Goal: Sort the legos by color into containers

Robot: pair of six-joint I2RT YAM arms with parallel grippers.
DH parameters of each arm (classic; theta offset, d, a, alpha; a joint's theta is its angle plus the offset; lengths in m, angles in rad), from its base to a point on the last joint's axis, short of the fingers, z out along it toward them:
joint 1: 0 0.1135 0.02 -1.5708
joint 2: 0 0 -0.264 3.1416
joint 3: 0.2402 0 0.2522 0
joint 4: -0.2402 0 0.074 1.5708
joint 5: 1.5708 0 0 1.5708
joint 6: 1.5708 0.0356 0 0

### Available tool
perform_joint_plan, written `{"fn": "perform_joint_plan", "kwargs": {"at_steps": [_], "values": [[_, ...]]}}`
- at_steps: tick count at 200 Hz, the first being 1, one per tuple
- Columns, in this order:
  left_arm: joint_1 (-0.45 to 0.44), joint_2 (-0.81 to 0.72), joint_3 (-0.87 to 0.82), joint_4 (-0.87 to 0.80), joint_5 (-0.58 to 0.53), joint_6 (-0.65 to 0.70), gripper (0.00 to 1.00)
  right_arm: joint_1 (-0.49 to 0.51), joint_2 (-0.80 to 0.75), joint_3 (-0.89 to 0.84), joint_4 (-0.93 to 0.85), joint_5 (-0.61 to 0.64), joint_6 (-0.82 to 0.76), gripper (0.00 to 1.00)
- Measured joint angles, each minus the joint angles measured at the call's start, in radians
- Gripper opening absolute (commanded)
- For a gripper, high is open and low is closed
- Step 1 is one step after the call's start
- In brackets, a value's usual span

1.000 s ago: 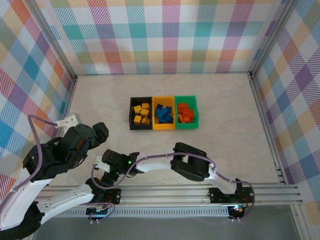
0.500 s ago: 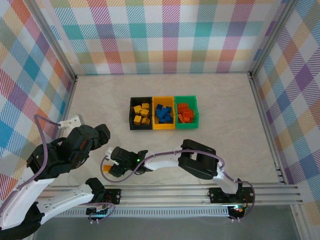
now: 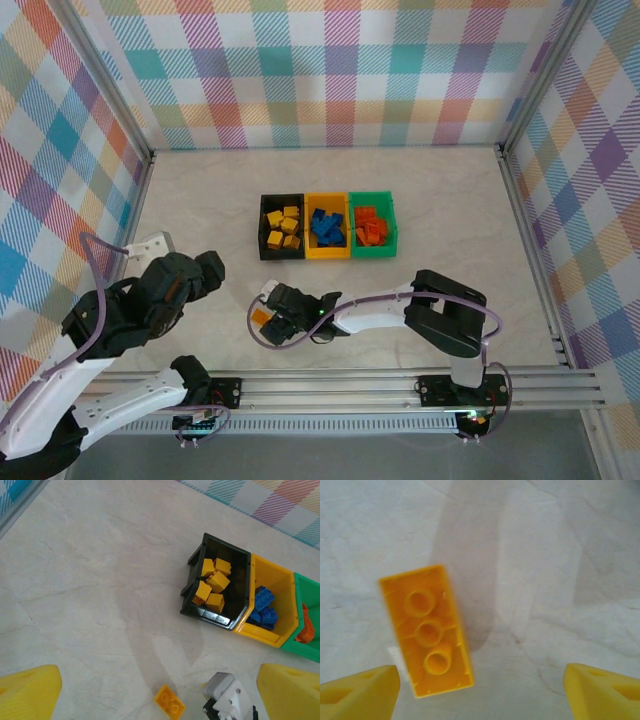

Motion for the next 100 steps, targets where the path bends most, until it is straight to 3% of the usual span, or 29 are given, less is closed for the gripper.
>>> {"fn": "perform_joint_plan", "kwargs": {"at_steps": [40, 100], "values": [[0.000, -0.059, -0.043, 0.025, 0.000, 0.003, 1.00, 0.001, 0.000, 0.003, 0.010, -0.075, 0.016, 0.87], [0.000, -0.058, -0.097, 0.048, 0.008, 0.004, 1.00, 0.001, 0.044, 0.109, -0.003, -0.089, -0.008, 0.91]]}}
